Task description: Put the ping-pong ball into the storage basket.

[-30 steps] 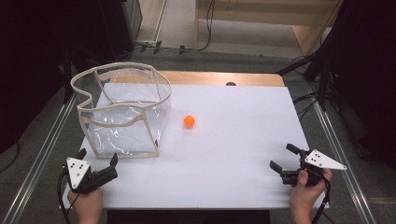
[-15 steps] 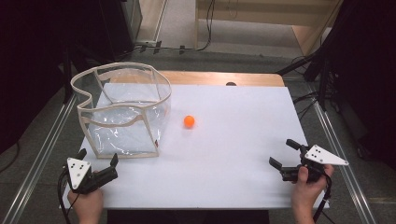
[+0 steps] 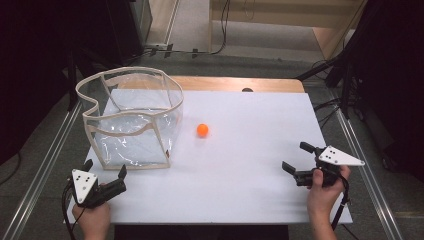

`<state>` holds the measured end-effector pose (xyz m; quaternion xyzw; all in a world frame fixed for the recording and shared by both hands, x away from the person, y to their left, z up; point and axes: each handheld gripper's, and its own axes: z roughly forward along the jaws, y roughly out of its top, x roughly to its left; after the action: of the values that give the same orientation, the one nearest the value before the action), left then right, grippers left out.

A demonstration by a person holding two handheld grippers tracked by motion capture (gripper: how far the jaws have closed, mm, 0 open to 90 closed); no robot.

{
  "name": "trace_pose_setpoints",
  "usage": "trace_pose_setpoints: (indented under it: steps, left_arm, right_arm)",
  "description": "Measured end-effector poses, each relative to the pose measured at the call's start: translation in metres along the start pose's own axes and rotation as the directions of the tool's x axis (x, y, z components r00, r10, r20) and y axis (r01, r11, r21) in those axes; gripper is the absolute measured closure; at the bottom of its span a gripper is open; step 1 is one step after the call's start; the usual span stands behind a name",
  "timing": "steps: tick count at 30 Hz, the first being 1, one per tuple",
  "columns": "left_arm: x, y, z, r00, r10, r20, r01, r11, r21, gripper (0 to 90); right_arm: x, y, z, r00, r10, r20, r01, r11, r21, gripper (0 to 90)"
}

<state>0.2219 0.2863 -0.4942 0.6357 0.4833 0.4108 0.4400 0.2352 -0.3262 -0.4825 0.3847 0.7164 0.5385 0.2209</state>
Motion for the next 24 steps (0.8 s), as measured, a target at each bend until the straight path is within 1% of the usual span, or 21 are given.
trace_pose_setpoints:
  steps: [4,12,17,18,20,21,22,24]
  left_arm:
    - [0.000,0.000,0.000,1.0000,-0.002,-0.001,0.002,1.0000,0.000,0.0]
    - [0.000,0.000,0.000,1.0000,0.001,-0.004,-0.001,1.0000,0.001,0.0]
    - [-0.001,0.000,0.000,1.0000,0.000,-0.005,0.000,1.0000,0.001,0.0]
    - [-0.001,0.000,0.000,1.0000,0.000,-0.005,0.000,1.0000,0.001,0.0]
    - [-0.001,0.000,0.000,1.0000,0.001,-0.004,-0.001,1.0000,0.000,0.0]
    - [-0.001,0.000,0.000,1.0000,0.000,-0.005,0.000,1.0000,-0.001,0.0]
    - [-0.001,0.000,0.000,1.0000,0.001,-0.004,-0.001,1.0000,-0.001,0.0]
    - [-0.001,0.000,0.000,1.0000,0.003,-0.004,-0.003,1.0000,0.001,0.0]
  right_arm:
    - [-0.001,0.004,0.004,1.0000,-0.004,0.001,0.004,1.000,0.005,0.0]
    - [-0.004,0.015,0.013,0.9999,-0.005,-0.014,0.005,1.000,0.011,0.0]
    - [-0.006,0.022,0.021,0.9996,0.000,-0.029,0.000,1.000,0.017,0.0]
    - [-0.006,0.024,0.025,0.9994,-0.004,-0.033,0.005,1.000,0.022,0.0]
    - [-0.006,0.025,0.027,0.9992,-0.009,-0.038,0.010,1.000,0.026,0.0]
    - [-0.007,0.026,0.031,0.9987,0.001,-0.050,0.001,0.999,0.037,0.0]
    - [-0.008,0.027,0.034,0.9981,0.011,-0.060,-0.009,0.999,0.035,0.0]
    - [-0.009,0.027,0.035,0.9979,0.012,-0.064,-0.009,0.999,0.038,0.0]
